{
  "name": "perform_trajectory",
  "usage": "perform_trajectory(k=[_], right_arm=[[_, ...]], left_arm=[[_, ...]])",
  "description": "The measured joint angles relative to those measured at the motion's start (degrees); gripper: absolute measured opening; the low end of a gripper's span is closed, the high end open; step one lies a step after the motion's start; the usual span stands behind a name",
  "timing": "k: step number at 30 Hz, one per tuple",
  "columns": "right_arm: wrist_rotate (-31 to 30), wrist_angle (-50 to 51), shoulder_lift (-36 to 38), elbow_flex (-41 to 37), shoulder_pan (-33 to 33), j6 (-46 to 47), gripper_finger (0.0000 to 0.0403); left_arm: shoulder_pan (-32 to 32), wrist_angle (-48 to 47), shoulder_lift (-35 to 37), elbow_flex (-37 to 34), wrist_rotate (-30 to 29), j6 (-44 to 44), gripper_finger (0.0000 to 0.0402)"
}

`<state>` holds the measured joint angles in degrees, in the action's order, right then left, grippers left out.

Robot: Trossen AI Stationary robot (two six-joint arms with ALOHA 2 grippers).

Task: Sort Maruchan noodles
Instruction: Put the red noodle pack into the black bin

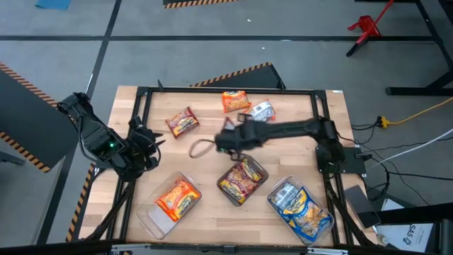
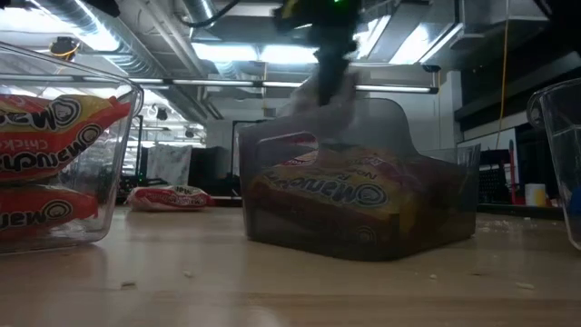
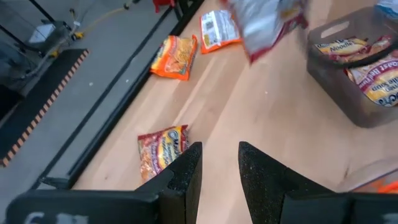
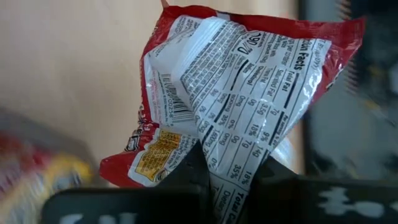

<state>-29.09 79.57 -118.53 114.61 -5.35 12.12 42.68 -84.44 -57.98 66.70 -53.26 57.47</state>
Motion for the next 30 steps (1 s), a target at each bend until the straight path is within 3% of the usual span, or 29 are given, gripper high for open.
perform_trajectory(k=[4, 15, 23, 30], right_arm=[[-4.89, 11.21, 1.17, -0.09, -4.93, 15.81, 0.0022], [-9.02, 10.44, 0.09, -2.8, -16.04, 31.96, 0.0021], [1.59, 10.38, 1.69, -2.75, -18.9, 26.52, 0.0021], [9.49, 10.51, 11.54, -1.59, -17.68, 18.04, 0.0021]], left_arm=[[0.0, 0.01, -0.02, 0.0, -1.68, -1.02, 0.0099], [0.0, 0.12, -0.02, 0.0, -3.12, -0.74, 0.0098], [0.0, 2.21, -0.02, 0.0, -3.12, 0.63, 0.0099], [0.0, 4.19, -0.02, 0.0, -2.68, 0.92, 0.0098]])
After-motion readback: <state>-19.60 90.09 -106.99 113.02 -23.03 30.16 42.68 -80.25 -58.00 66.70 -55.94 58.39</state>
